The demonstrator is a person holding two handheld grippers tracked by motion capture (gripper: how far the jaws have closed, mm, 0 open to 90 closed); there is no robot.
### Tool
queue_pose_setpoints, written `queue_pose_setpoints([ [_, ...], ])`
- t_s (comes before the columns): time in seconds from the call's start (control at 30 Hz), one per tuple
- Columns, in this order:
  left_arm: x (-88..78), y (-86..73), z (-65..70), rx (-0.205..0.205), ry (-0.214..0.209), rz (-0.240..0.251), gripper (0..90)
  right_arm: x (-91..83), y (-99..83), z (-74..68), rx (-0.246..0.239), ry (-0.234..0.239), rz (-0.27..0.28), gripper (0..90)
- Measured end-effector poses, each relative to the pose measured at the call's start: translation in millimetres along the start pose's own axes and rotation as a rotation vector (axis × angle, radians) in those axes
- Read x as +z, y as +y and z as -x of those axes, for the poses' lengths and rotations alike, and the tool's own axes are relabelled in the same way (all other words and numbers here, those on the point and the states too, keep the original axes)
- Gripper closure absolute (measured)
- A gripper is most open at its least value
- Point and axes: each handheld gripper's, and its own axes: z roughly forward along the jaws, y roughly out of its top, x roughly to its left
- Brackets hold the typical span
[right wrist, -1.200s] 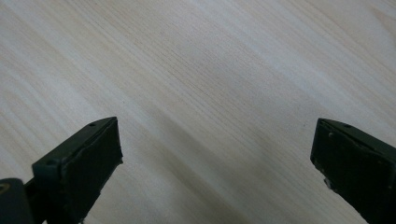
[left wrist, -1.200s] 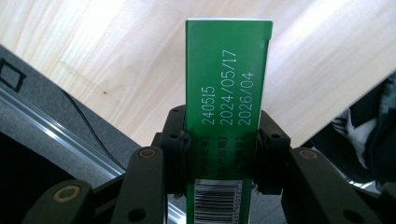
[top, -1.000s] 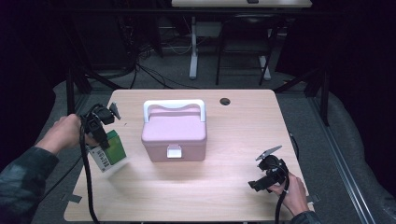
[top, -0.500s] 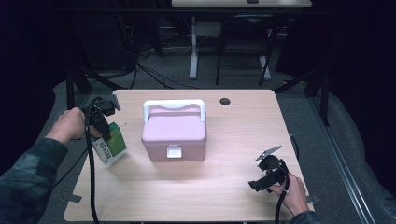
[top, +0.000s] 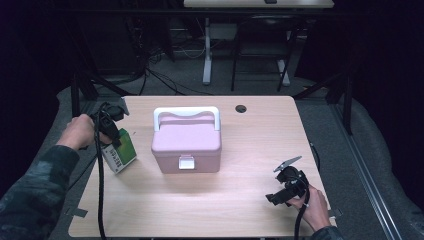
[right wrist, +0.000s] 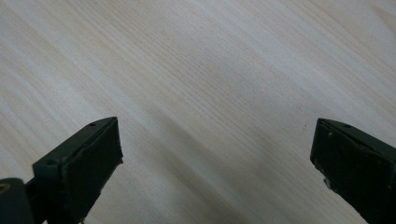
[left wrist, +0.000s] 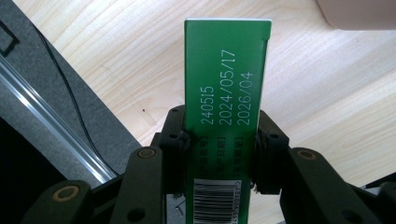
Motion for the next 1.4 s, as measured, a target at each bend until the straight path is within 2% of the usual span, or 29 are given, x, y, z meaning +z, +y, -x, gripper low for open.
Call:
queue_pose_setpoints([
  [0.23, 7.4, 3.0, -4.4, -0.020, -0.022, 0.016, 63.4, -0.5, -0.2, 0.5, 0.004, -0.001, -0.003, 1.4],
  [0.5, 13.2, 4.8, -6.3, -0.033, -0.025, 0.027, 63.2, -0.3, -0.2, 0.0, 0.002, -0.001, 0.002, 1.4],
  [0.73, 14.7, 0.1, -11.1, -0.045, -0.040, 0.034, 61.9, -0.6, -0.1, 0.1, -0.002, -0.001, 0.005, 1.4],
  [0.93, 15.4, -3.5, -15.2, -0.062, -0.055, 0.062, 60.6, -0.1, -0.2, -0.1, 0.001, -0.001, 0.004, 1.5],
  [1.1, 14.9, -3.7, -15.6, -0.068, -0.067, 0.074, 53.8, -0.1, -0.3, 0.0, 0.002, -0.001, 0.003, 1.5],
  [1.3, 14.6, -4.2, -16.2, -0.080, -0.088, 0.083, 38.2, -0.6, -0.2, 0.0, 0.001, -0.001, 0.002, 1.4],
  [1.4, 13.3, -5.0, -17.1, -0.080, -0.087, 0.098, 33.3, -0.6, -0.2, 0.1, 0.001, -0.001, 0.002, 1.5],
])
